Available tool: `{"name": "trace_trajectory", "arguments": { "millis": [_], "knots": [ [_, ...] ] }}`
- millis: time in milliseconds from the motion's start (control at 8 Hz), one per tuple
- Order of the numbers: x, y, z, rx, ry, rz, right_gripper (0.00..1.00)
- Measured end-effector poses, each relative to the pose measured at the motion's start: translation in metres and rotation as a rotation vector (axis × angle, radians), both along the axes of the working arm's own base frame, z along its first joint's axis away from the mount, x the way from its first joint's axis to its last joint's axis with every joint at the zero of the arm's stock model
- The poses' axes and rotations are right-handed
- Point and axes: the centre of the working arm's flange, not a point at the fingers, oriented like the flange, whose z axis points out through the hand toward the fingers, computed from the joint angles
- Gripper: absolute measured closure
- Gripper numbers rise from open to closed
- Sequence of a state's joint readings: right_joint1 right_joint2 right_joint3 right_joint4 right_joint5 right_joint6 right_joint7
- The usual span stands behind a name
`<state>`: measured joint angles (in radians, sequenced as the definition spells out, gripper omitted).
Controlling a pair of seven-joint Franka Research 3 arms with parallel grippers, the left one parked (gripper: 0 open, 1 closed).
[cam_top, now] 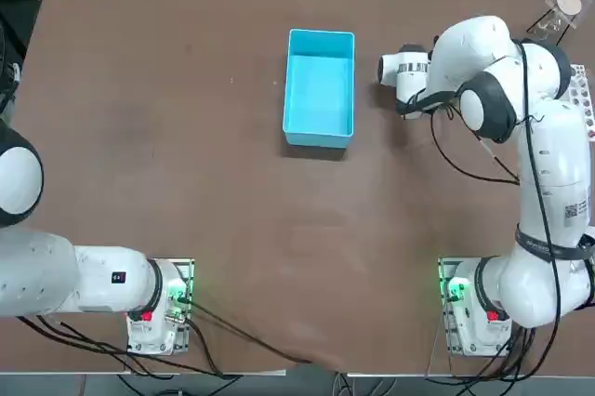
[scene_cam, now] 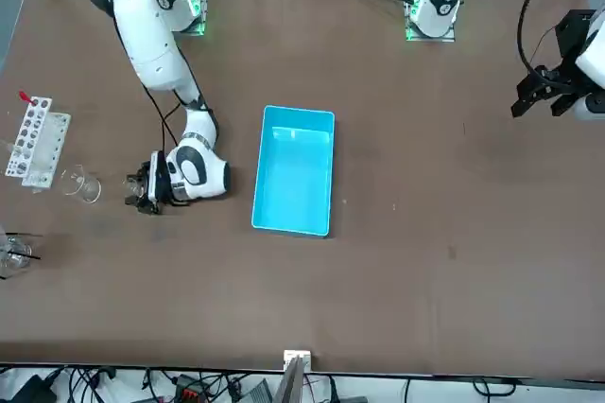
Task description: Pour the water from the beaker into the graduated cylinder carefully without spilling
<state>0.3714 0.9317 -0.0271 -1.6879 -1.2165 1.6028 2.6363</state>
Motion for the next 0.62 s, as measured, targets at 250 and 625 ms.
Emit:
{"name": "trace_trajectory", "arguments": {
  "millis": [250, 625],
  "knots": [
    [0.006, -0.002, 0.012, -0.021, 0.003, -0.014, 0.4],
    [0.02, -0.004, 0.067, -0.011, 0.054, -0.088, 0.4]
  ]
}}
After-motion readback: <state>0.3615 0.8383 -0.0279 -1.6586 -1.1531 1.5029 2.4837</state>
